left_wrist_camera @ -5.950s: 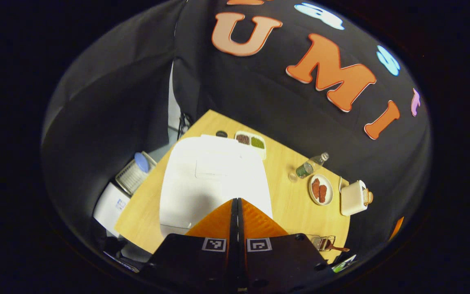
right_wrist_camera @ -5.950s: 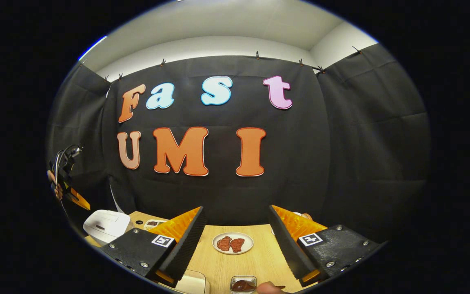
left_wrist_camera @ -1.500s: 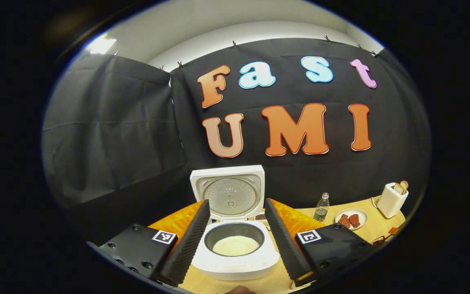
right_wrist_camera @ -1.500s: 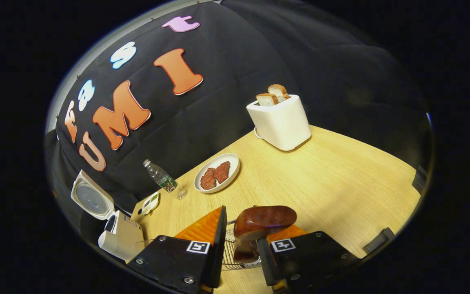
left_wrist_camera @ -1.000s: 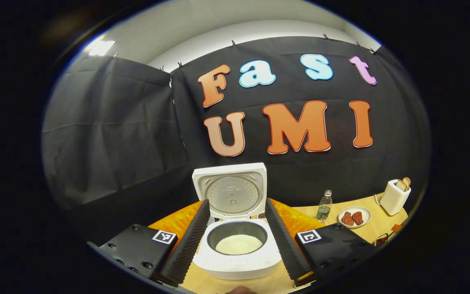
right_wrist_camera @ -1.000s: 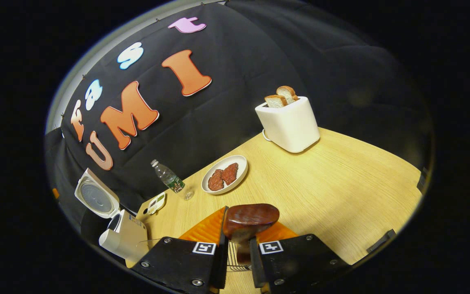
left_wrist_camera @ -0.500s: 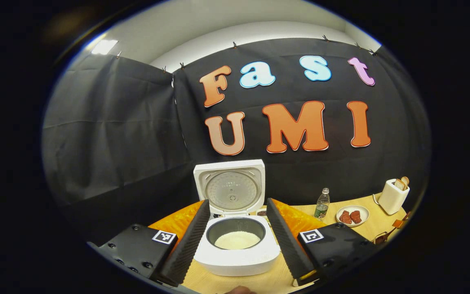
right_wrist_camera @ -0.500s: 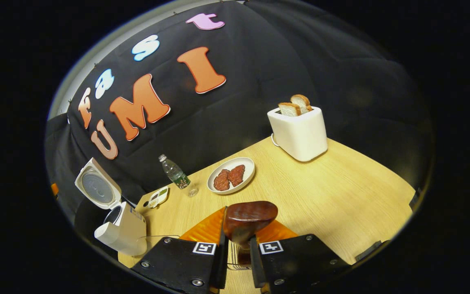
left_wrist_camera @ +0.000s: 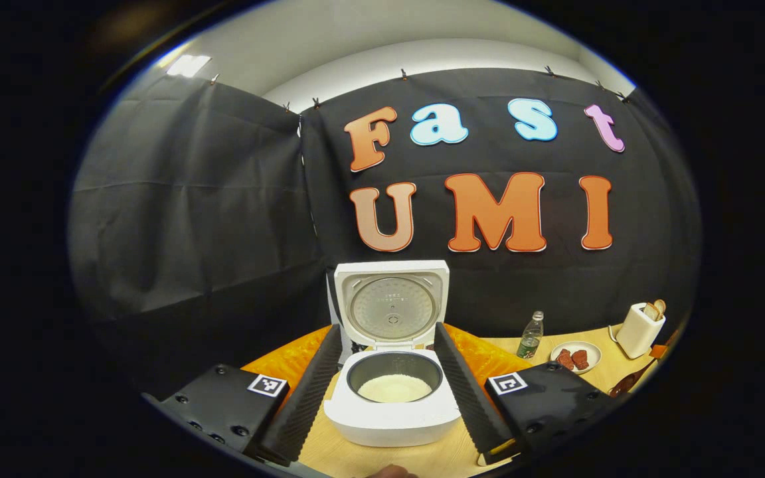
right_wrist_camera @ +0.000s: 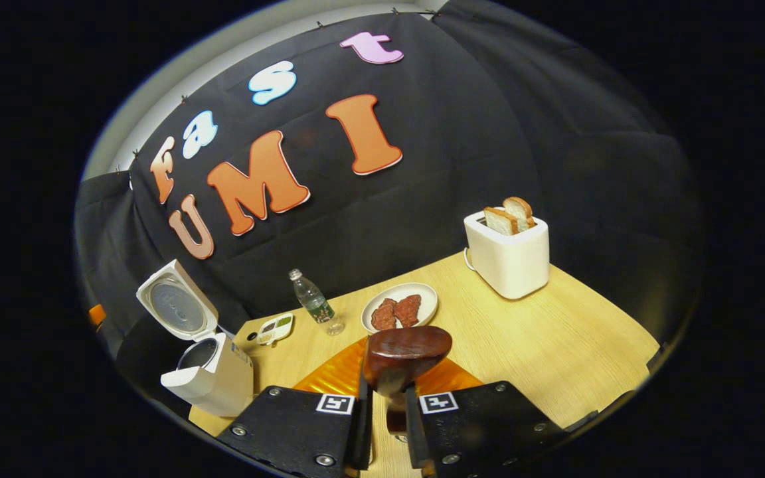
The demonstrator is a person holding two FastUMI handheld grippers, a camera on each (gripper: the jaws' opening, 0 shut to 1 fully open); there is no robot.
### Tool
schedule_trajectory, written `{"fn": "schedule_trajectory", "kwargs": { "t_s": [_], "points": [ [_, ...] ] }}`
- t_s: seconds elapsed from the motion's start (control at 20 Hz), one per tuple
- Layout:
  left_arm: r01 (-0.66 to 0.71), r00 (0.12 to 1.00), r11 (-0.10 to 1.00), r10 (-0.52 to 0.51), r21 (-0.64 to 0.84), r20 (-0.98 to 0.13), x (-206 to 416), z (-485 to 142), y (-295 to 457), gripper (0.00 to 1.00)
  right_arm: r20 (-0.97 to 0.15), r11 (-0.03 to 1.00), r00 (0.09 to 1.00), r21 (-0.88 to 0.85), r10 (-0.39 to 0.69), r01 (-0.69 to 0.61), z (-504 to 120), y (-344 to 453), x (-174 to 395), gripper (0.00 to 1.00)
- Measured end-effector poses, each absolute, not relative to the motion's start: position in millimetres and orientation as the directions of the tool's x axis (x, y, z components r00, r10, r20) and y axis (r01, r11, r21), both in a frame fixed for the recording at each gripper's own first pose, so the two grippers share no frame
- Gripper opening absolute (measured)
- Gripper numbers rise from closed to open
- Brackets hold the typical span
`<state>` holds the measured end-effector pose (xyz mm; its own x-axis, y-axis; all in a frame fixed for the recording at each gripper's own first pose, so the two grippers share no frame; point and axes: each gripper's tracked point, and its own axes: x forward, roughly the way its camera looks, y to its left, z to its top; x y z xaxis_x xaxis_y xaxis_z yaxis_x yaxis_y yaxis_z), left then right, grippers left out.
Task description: Close the left gripper, press the button to open the rice cooker; take a wooden spoon from the chopstick holder with the right hand, scoop a spoonful of rice and pour it into the rice cooker, then put the wooden spoon back into the chopstick holder.
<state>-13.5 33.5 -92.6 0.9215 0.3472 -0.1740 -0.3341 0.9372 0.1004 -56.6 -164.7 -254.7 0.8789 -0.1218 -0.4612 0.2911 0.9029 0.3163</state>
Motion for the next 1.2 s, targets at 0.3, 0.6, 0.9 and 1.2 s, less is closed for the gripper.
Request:
{"fn": "schedule_trajectory", "kwargs": {
  "t_s": [0.3, 0.6, 0.9, 1.2],
  "points": [
    [-0.38, 0.903, 0.922, 0.388, 0.075, -0.184, -28, -98, 64, 0.9, -0.416, 0.916, 0.907, 0.341, -0.055, 0.213, -221, -124, -41, 0.18],
    [-0.407, 0.89, 0.911, 0.41, 0.058, -0.198, -38, -103, 92, 0.9, -0.44, 0.923, 0.897, 0.361, 0.045, 0.13, -224, -59, -29, 0.18],
    [-0.4, 0.889, 0.913, 0.407, 0.074, -0.211, -38, -110, 105, 0.94, -0.523, 0.965, 0.85, 0.249, 0.064, 0.081, -265, -18, -31, 0.18],
    [-0.388, 0.883, 0.919, 0.393, 0.072, -0.256, -41, -128, 105, 0.9, -0.582, 0.999, 0.813, 0.021, 0.032, -0.024, -308, -1, -38, 0.17]
  ]
}}
